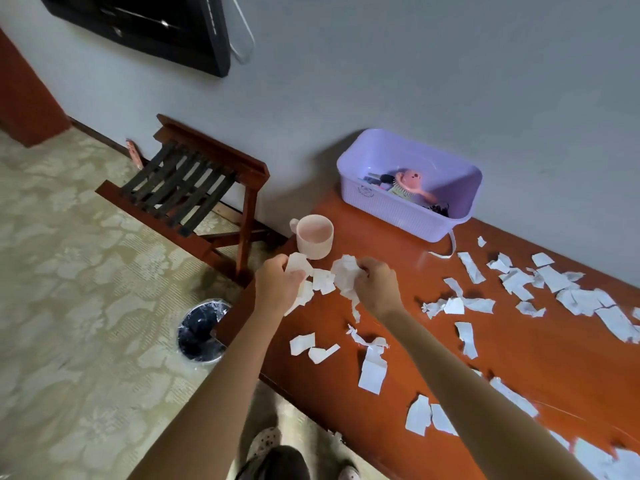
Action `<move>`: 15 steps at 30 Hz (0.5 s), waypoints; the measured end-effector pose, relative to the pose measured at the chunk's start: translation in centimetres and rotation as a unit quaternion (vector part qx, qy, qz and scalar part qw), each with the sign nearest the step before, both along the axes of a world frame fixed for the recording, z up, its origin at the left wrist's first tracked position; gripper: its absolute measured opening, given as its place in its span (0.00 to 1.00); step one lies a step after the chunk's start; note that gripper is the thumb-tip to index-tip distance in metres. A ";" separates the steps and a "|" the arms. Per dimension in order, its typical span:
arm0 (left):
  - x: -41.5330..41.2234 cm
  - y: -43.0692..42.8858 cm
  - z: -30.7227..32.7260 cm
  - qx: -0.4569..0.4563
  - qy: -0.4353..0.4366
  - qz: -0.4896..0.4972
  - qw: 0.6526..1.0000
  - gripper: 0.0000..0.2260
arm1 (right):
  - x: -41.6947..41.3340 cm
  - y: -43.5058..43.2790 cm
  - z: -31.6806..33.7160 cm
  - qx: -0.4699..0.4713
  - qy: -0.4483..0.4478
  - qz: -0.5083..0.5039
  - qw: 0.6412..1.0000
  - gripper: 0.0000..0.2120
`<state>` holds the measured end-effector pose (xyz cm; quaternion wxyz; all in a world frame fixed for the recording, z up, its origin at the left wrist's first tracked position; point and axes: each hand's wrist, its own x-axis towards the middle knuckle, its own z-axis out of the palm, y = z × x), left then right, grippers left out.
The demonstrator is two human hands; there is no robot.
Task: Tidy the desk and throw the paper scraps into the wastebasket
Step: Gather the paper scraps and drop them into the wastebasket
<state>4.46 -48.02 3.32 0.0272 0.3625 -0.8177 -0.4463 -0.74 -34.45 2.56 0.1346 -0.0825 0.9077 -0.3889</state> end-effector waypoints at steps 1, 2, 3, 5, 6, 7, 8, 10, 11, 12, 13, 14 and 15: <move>0.2 -1.4 0.1 0.004 -0.002 0.012 1.000 0.20 | 0.4 -1.7 -0.1 -0.009 -0.003 0.006 1.000 0.13; 0.4 -2.8 0.0 0.005 -0.006 0.020 1.000 0.20 | 0.8 -3.3 -0.2 -0.015 -0.007 0.010 1.000 0.14; 0.6 -4.6 -0.4 0.006 -0.014 0.030 0.999 0.20 | 1.2 -5.2 -0.4 -0.017 -0.017 0.015 1.000 0.15; 1.1 -8.7 -1.2 0.014 -0.023 0.046 0.999 0.20 | 2.0 -9.4 -1.3 -0.019 -0.033 0.030 0.999 0.15; 1.4 -11.1 -1.8 0.022 -0.027 0.052 0.998 0.19 | 2.2 -11.9 -1.9 -0.021 -0.036 0.038 0.998 0.15; 1.5 -13.2 -2.3 0.029 -0.031 0.054 0.998 0.17 | 2.4 -14.2 -2.5 -0.024 -0.045 0.044 0.998 0.14; 1.6 -15.5 -3.1 0.034 -0.034 0.054 0.997 0.15 | 2.4 -16.7 -3.2 -0.024 -0.047 0.048 0.997 0.13; 1.5 -20.7 -4.8 0.045 -0.046 0.046 0.997 0.11 | 2.3 -22.4 -5.1 -0.017 -0.066 0.035 0.997 0.12; 1.2 -23.0 -5.6 0.052 -0.051 0.043 0.996 0.11 | 2.1 -24.8 -5.9 -0.015 -0.088 0.022 0.996 0.13; 0.9 -25.4 -6.7 0.064 -0.059 0.047 0.995 0.12 | 1.9 -27.3 -6.9 -0.016 -0.104 0.012 0.994 0.15; 0.7 -27.7 -7.8 0.070 -0.067 0.053 0.994 0.15 | 1.9 -29.4 -7.9 -0.014 -0.124 -0.002 0.992 0.16; 0.5 -29.5 -8.6 0.069 -0.077 0.056 0.993 0.16 | 2.0 -31.0 -9.0 -0.007 -0.132 -0.005 0.991 0.16; 0.1 -31.5 -9.7 0.065 -0.089 0.056 0.992 0.17 | 1.8 -32.8 -10.5 0.005 -0.151 -0.012 0.989 0.13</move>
